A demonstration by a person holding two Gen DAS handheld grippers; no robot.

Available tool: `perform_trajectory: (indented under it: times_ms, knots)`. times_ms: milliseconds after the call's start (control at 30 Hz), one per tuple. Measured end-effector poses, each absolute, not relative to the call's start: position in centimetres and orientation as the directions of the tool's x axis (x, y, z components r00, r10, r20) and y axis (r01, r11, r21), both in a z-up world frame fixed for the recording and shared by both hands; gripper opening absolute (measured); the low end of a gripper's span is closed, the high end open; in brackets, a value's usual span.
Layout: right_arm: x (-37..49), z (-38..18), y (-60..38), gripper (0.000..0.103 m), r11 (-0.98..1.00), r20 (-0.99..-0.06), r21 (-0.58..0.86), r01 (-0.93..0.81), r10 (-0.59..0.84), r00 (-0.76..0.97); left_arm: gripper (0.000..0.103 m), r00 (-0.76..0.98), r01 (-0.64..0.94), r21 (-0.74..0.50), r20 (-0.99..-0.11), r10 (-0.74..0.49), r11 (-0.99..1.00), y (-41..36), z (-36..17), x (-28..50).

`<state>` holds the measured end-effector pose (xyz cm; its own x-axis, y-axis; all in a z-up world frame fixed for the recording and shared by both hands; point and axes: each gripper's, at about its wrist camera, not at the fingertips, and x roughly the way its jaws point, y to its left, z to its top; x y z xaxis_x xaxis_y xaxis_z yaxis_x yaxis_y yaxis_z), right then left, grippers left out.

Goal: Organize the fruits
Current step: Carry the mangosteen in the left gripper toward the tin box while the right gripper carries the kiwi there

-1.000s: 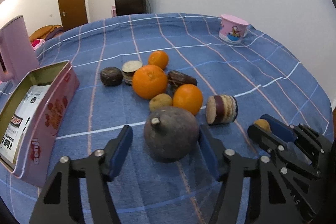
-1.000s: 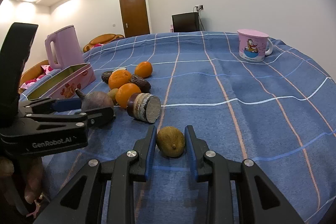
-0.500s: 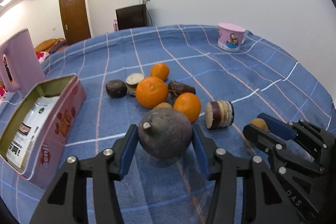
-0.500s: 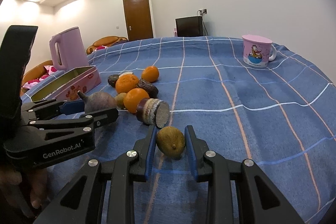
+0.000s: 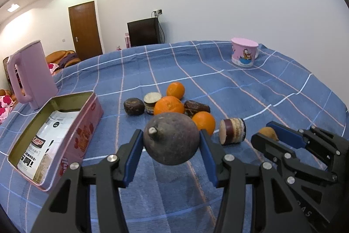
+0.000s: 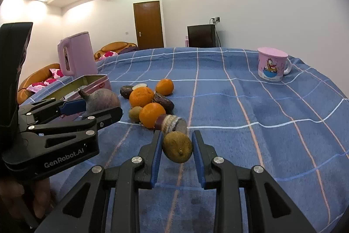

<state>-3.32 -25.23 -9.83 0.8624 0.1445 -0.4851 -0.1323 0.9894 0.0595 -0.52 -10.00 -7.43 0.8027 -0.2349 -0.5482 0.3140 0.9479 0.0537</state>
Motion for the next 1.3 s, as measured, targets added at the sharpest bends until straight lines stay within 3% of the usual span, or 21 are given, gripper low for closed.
perform_trajectory:
  times_ms: [1300]
  knots:
    - [-3.7, -6.7, -23.3, 0.029, 0.984, -0.381, 0.011, -0.18, 0.171, 0.909, 0.053, 0.894, 0.223, 0.076, -0.414, -0.172, 0.972, -7.6, -4.6, -1.5]
